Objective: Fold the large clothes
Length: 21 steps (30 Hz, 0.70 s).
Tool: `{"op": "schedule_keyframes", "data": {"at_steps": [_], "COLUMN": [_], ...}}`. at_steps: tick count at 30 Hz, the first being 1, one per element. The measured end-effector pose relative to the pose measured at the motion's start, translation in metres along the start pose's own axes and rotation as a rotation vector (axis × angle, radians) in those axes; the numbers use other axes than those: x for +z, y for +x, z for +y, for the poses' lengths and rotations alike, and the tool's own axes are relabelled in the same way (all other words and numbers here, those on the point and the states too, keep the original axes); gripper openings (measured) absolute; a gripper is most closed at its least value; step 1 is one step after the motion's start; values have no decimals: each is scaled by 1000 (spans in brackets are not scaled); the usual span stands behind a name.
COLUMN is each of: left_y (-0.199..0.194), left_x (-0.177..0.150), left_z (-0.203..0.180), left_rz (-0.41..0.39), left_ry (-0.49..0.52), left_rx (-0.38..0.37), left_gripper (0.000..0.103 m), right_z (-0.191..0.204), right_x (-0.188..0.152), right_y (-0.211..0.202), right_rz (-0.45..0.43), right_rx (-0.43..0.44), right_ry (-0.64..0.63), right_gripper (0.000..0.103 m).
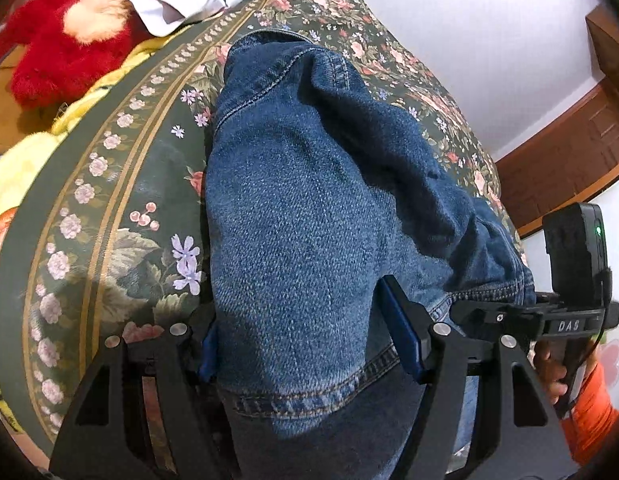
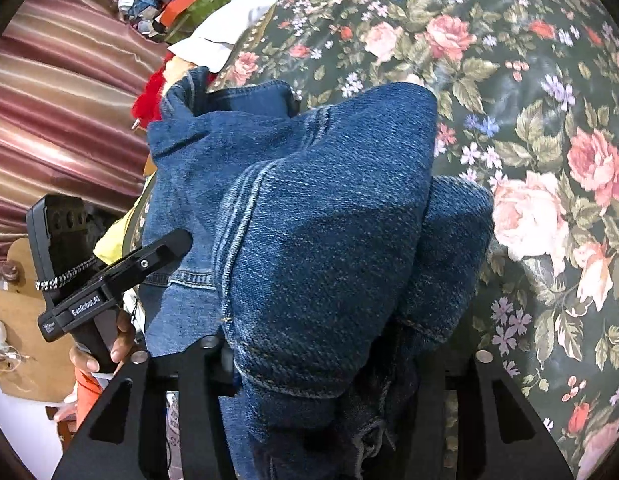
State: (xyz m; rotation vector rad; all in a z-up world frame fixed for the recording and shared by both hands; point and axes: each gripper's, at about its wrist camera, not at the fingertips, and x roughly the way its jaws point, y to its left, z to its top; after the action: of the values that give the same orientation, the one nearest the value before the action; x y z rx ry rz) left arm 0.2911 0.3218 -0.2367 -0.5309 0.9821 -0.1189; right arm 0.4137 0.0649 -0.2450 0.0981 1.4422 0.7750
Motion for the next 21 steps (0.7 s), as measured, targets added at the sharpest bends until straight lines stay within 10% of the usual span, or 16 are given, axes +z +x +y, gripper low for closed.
{"op": "schedule_keyframes", "data": {"at_steps": [10,21], "left_y": [-51,-22], "left_x": [-19,38], "left_z": [-35,-65], "left_rz": [-90,-95], "left_ry": [280,336], "left_rx": [299,319], "left_gripper": [69,69], "right_z": [4,57], "right_x": [-15,12], "right_y": [-56,-89], "right_rz": [-15,-266], "right_rx": [-112,-193], "right_ry": [-107,-297], "right_gripper": [52,70]}}
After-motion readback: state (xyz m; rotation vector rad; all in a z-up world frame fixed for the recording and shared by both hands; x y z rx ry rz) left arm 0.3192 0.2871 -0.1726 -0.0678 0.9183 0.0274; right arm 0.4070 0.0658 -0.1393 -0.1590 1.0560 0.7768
